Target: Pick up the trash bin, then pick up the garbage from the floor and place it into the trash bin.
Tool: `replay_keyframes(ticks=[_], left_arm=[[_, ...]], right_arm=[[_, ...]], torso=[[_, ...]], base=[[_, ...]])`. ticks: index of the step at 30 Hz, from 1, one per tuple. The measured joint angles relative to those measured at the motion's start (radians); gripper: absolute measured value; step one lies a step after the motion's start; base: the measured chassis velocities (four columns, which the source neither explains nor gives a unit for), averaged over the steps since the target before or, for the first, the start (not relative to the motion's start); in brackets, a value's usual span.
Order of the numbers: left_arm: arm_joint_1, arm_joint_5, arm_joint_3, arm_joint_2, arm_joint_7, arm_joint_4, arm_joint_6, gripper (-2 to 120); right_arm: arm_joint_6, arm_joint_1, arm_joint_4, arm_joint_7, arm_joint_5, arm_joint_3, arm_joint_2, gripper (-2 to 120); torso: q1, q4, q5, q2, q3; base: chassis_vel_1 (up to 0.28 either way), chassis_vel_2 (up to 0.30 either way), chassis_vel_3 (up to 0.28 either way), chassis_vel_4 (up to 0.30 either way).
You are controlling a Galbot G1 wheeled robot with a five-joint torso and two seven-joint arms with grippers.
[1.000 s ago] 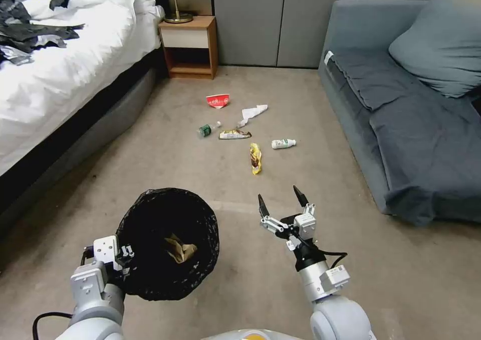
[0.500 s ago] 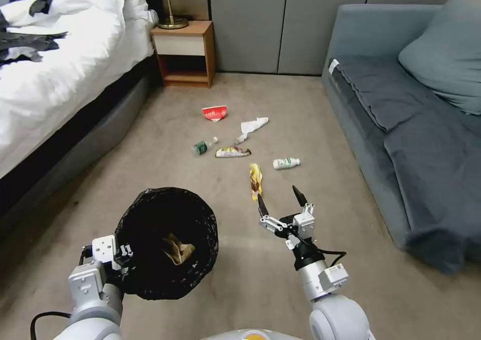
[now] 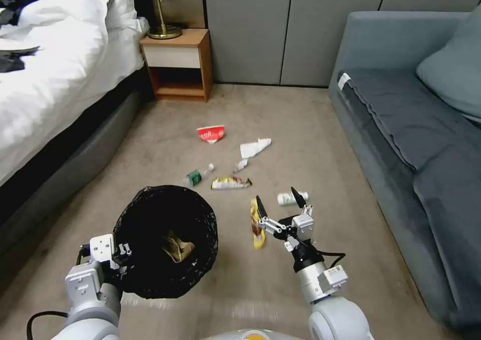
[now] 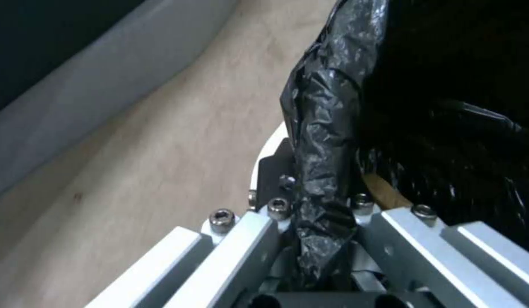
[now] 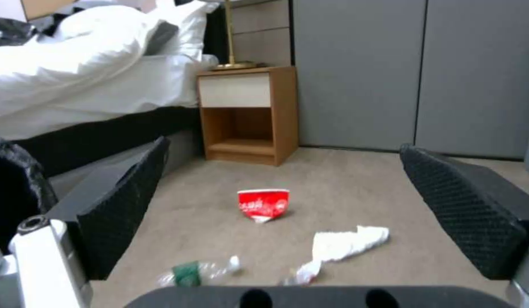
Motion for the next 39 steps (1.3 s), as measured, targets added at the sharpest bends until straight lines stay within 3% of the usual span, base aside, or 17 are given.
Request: replay_keyframes(ticks=[8, 10, 13, 32, 39], left_arm=[[0.005, 0.003, 0.001, 0.000, -0.001, -0.004, -0.001, 1], [0.005, 0.004, 0.002, 0.001, 0.000, -0.004, -0.001, 1], [0.005, 0.004, 0.001, 0.000, -0.003, -0.005, -0.001, 1], [-0.005, -0.001, 0.000, 0.001, -0.003, 0.004, -0.002, 1], [-0.011, -0.004, -0.001, 0.005, -0.004, 0.007, -0.002, 1]], right_arm=[[0.019, -0.001, 0.001, -0.019, -0.001, -0.005, -0.001, 99], [0.027, 0.001, 0.001, -0.031, -0.001, -0.005, -0.003, 100], [0.032, 0.003, -0.005, -0.038, -0.002, -0.006, -0.006, 100], [0.028, -0.004, -0.026, -0.038, -0.008, -0.017, -0.015, 100], [-0.045, -0.013, -0.001, 0.005, 0.047, -0.033, -0.037, 100]], torso=[[0.000, 0.0006, 0.0006, 0.000, 0.000], [0.000, -0.0004, -0.0011, 0.000, 0.000], [0.000, 0.0003, 0.0005, 0.000, 0.000], [0.000, 0.0001, 0.0000, 0.000, 0.000], [0.000, 0.0001, 0.0000, 0.000, 0.000]], base=[[-0.328, 0.344, 0.341, -0.339], [-0.259, 0.258, 0.250, -0.240], [-0.156, 0.149, 0.175, -0.174], [0.018, -0.014, -0.017, 0.017], [0.000, 0.000, 0.000, 0.000]])
